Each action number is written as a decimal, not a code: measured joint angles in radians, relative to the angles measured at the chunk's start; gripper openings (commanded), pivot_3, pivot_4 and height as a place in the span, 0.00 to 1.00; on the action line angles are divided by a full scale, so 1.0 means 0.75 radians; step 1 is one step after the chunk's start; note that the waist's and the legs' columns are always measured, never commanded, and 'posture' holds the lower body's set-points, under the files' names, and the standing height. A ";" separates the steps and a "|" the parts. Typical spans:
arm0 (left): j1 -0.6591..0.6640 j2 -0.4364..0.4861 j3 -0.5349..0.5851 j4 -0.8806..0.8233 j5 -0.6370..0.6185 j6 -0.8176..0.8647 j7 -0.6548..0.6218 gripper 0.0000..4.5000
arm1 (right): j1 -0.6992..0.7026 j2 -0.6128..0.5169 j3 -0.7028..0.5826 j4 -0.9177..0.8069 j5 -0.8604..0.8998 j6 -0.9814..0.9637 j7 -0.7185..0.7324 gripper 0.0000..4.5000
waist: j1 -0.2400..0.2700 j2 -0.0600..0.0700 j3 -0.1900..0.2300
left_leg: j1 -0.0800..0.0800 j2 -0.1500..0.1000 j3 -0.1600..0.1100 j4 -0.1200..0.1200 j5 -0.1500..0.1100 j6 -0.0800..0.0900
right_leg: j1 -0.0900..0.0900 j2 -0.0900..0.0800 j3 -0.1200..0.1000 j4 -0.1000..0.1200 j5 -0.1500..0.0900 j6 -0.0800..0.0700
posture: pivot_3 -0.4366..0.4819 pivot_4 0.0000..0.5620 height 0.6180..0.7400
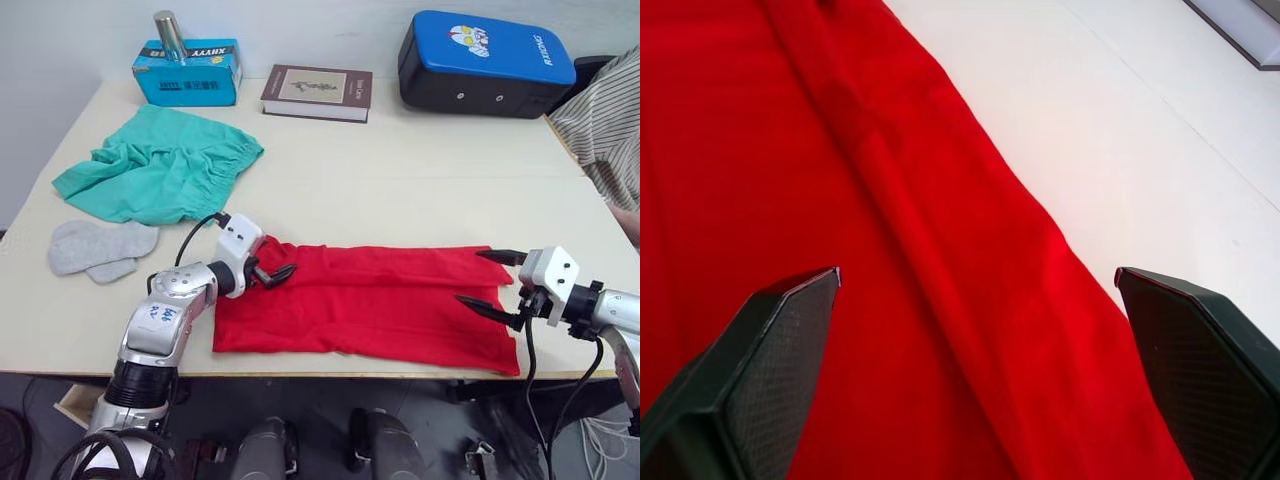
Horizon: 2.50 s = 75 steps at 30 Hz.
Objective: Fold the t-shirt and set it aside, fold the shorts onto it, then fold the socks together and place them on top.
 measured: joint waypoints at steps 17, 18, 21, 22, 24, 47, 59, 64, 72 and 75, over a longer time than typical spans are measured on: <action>-0.069 -0.030 -0.104 -0.159 0.066 0.304 0.186 0.65 | 0.009 0.034 0.002 -0.046 -0.003 0.030 -0.037 1.00 | -0.002 0.000 0.000 | 0.000 0.001 0.000 0.000 0.000 0.000 | 0.000 0.000 0.001 0.000 0.000 0.000 | 0.48 0.27 1.00; -0.068 -0.027 -0.104 -0.170 0.064 0.312 0.183 0.58 | 0.009 0.035 0.002 -0.046 -0.004 0.031 -0.038 1.00 | -0.002 0.000 0.000 | 0.000 0.001 0.000 0.000 0.000 0.000 | 0.000 0.000 0.001 0.000 0.000 0.000 | 0.48 0.27 1.00; -0.062 -0.005 -0.102 -0.192 0.054 0.329 0.166 0.36 | 0.009 0.035 0.002 -0.045 -0.006 0.031 -0.039 1.00 | -0.002 0.000 0.000 | 0.000 0.001 0.000 0.000 0.000 0.000 | 0.000 0.000 0.001 0.000 0.000 0.000 | 0.48 0.27 1.00; -0.062 0.001 -0.101 -0.194 0.051 0.331 0.160 0.29 | 0.009 0.035 0.002 -0.043 -0.010 0.031 -0.039 1.00 | -0.002 0.000 0.000 | 0.000 0.001 0.000 0.000 0.000 0.000 | 0.000 0.000 0.001 0.000 0.000 0.000 | 0.48 0.27 1.00; -0.062 0.017 -0.095 -0.203 0.037 0.334 0.142 0.15 | 0.009 0.035 0.002 -0.039 -0.017 0.030 -0.039 1.00 | -0.002 0.000 0.000 | 0.000 0.001 0.000 0.000 0.000 0.000 | 0.000 0.000 0.001 0.000 0.000 0.000 | 0.48 0.27 1.00; 0.092 0.407 -0.114 0.295 0.073 -1.336 -0.923 0.00 | 0.012 0.057 0.005 0.059 -0.051 -0.026 -0.028 1.00 | -0.006 0.000 0.000 | 0.000 0.002 0.001 0.000 -0.002 -0.001 | -0.002 -0.001 -0.001 0.000 -0.002 -0.004 | 0.48 0.27 1.00; 0.180 0.375 -0.061 0.248 -0.101 -1.086 -0.927 0.45 | 0.033 0.055 -0.008 0.004 0.109 0.203 0.013 0.80 | -0.015 0.001 0.000 | -0.001 0.006 0.001 0.000 -0.002 -0.001 | -0.002 -0.001 -0.002 0.000 -0.002 -0.004 | 0.48 0.27 1.00; 0.202 0.520 0.105 0.078 -0.383 -0.795 -1.031 0.36 | -0.011 0.015 -0.028 -0.141 0.311 0.476 0.069 0.40 | -0.019 0.001 0.000 | 0.000 0.005 -0.001 0.000 -0.003 -0.002 | -0.001 -0.002 -0.001 0.000 -0.003 -0.005 | 0.48 0.27 1.00; 0.091 0.281 0.088 0.113 -0.330 -0.670 -0.711 0.01 | -0.193 0.264 0.177 -0.237 0.185 0.505 -0.147 0.01 | -0.004 0.000 -0.001 | -0.001 0.002 -0.001 -0.001 -0.002 -0.002 | -0.002 0.001 -0.002 0.001 -0.003 -0.005 | 0.48 0.27 1.00; 0.061 0.132 0.027 0.241 -0.186 -0.717 -0.540 0.01 | -0.256 0.417 0.317 -0.211 0.023 0.428 -0.277 0.01 | -0.006 0.000 -0.001 | -0.002 0.002 0.000 -0.001 -0.002 -0.001 | -0.002 0.001 -0.002 0.001 -0.002 -0.004 | 0.48 0.27 1.00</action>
